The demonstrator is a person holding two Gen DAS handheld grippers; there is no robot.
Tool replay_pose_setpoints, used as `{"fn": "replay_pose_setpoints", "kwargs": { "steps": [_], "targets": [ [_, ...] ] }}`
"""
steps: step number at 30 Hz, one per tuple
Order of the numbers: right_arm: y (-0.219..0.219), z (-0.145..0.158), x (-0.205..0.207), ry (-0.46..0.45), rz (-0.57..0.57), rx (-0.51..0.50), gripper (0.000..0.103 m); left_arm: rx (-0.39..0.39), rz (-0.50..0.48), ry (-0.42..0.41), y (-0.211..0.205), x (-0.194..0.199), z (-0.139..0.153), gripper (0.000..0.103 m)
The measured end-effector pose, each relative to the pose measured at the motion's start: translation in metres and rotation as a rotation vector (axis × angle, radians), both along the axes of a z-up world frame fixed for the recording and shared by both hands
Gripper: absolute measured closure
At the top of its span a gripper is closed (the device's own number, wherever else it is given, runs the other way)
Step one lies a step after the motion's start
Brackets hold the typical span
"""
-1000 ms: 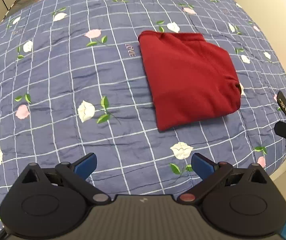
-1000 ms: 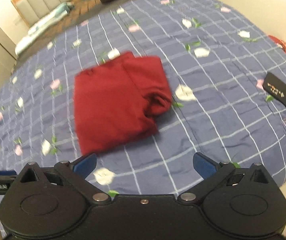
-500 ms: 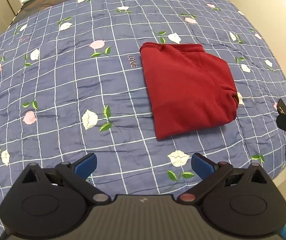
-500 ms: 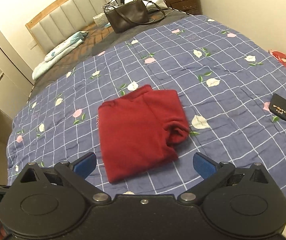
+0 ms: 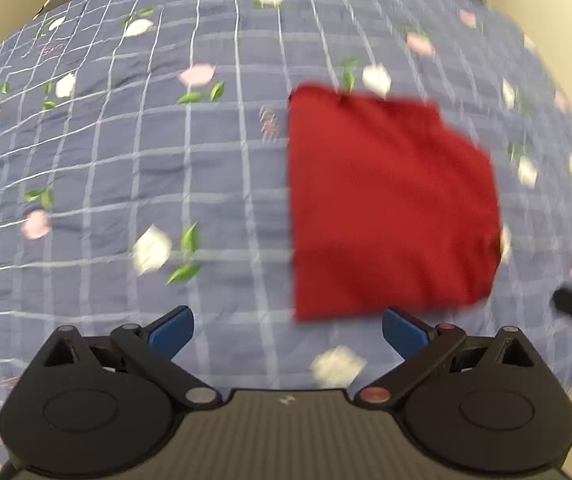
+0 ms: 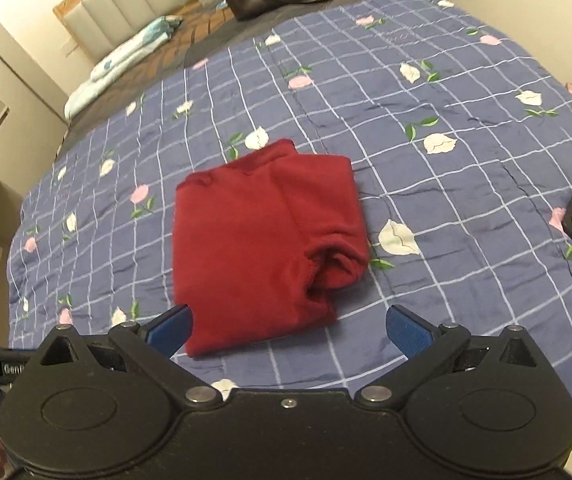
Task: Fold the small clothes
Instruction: 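Move the left tool down to the folded red shirt's edge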
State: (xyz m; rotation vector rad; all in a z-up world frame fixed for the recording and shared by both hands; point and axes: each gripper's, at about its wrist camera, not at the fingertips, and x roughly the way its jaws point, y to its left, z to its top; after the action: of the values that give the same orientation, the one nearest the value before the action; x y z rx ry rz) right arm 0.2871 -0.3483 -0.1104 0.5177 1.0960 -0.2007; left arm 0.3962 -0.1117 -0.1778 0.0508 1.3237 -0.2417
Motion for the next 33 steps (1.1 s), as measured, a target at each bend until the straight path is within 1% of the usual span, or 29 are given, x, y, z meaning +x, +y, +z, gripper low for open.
{"fn": "replay_pose_setpoints", "kwargs": {
  "steps": [2, 3, 7, 9, 12, 14, 18, 20, 21, 24, 25, 26, 29, 33],
  "targets": [
    [-0.012, -0.009, 0.011, 0.018, 0.019, 0.014, 0.000, -0.048, 0.055, -0.029, -0.005, 0.012, -0.009, 0.000],
    [-0.020, -0.015, 0.018, 0.027, 0.025, 0.022, 0.000, -0.053, 0.073, -0.031, -0.008, 0.018, -0.014, 0.000],
    [-0.047, -0.039, 0.048, 0.052, 0.039, 0.065, 0.000, -0.026, 0.148, -0.052, -0.021, 0.048, -0.037, 0.000],
    [-0.059, -0.053, 0.066, 0.056, 0.045, 0.075, 0.000, -0.029, 0.174, -0.057, -0.025, 0.061, -0.046, 0.000],
    [-0.075, -0.076, 0.094, 0.052, 0.052, 0.070, 0.000, -0.028, 0.189, -0.044, -0.030, 0.081, -0.062, 0.000],
    [-0.085, -0.093, 0.112, 0.054, 0.054, 0.071, 0.001, -0.009, 0.182, -0.029, -0.035, 0.091, -0.073, 0.000],
    [-0.105, -0.122, 0.139, 0.054, 0.033, 0.131, 0.001, 0.044, 0.170, 0.016, -0.042, 0.106, -0.094, 0.000],
    [-0.111, -0.132, 0.147, 0.035, 0.044, 0.187, 0.007, 0.048, 0.144, 0.039, -0.044, 0.110, -0.102, 0.000],
    [-0.113, -0.136, 0.150, 0.036, 0.051, 0.198, 0.008, 0.054, 0.131, 0.049, -0.046, 0.112, -0.105, 0.000],
    [-0.115, -0.146, 0.158, 0.060, 0.069, 0.213, 0.015, 0.069, 0.109, 0.058, -0.049, 0.113, -0.112, 0.000],
    [-0.115, -0.150, 0.159, 0.068, 0.073, 0.216, 0.019, 0.071, 0.110, 0.062, -0.050, 0.114, -0.113, 0.000],
    [-0.114, -0.153, 0.160, 0.079, 0.078, 0.215, 0.021, 0.070, 0.116, 0.066, -0.050, 0.114, -0.113, 0.000],
    [-0.115, -0.160, 0.156, 0.105, 0.071, 0.215, 0.021, 0.063, 0.129, 0.080, -0.049, 0.113, -0.113, 0.000],
    [-0.115, -0.171, 0.143, 0.136, 0.020, 0.251, 0.021, 0.037, 0.141, 0.121, -0.045, 0.116, -0.115, 0.000]
  ]
}}
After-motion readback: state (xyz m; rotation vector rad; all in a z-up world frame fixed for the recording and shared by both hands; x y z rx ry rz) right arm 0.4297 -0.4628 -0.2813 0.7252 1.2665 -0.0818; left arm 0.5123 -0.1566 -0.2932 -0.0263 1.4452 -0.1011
